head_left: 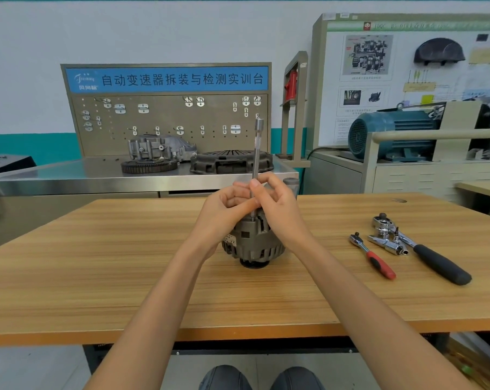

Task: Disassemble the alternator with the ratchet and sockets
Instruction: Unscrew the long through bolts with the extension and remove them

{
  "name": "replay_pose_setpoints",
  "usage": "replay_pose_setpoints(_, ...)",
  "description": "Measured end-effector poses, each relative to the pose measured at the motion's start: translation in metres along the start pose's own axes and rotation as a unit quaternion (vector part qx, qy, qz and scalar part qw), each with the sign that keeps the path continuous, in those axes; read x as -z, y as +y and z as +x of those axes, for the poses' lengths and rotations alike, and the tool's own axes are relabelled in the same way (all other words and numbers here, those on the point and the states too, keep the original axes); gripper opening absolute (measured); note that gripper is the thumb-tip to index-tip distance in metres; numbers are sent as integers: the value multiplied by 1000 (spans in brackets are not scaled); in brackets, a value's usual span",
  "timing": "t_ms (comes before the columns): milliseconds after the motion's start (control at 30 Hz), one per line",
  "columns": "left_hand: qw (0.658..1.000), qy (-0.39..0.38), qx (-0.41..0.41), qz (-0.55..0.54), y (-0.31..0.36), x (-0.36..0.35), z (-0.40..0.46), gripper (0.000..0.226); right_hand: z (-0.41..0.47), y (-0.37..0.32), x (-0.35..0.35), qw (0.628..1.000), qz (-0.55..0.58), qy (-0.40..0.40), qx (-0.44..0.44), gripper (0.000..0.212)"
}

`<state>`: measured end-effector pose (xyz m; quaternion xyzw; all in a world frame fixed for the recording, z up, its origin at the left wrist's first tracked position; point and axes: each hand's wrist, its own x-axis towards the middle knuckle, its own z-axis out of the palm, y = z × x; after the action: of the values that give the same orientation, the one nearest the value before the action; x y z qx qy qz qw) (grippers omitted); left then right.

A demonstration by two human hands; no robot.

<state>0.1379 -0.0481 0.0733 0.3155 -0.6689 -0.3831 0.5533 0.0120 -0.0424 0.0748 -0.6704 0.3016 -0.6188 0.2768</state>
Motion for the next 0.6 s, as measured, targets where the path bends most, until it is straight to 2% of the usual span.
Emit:
replay_pose_setpoints(233, 1000, -7, 3, -15, 0, 3, -1, 5, 1, -1, 1, 1000, -4, 5, 13, 24)
replay_pose_setpoints(433, 1000, -4, 6, 10, -2, 3, 0, 11, -1, -2, -2, 1000, 2, 2, -2, 8)
replay_pose_setpoints(600, 1000, -20, 5, -1, -3, 4, 0, 11, 0, -3, 0, 1000, 5, -2, 17, 17)
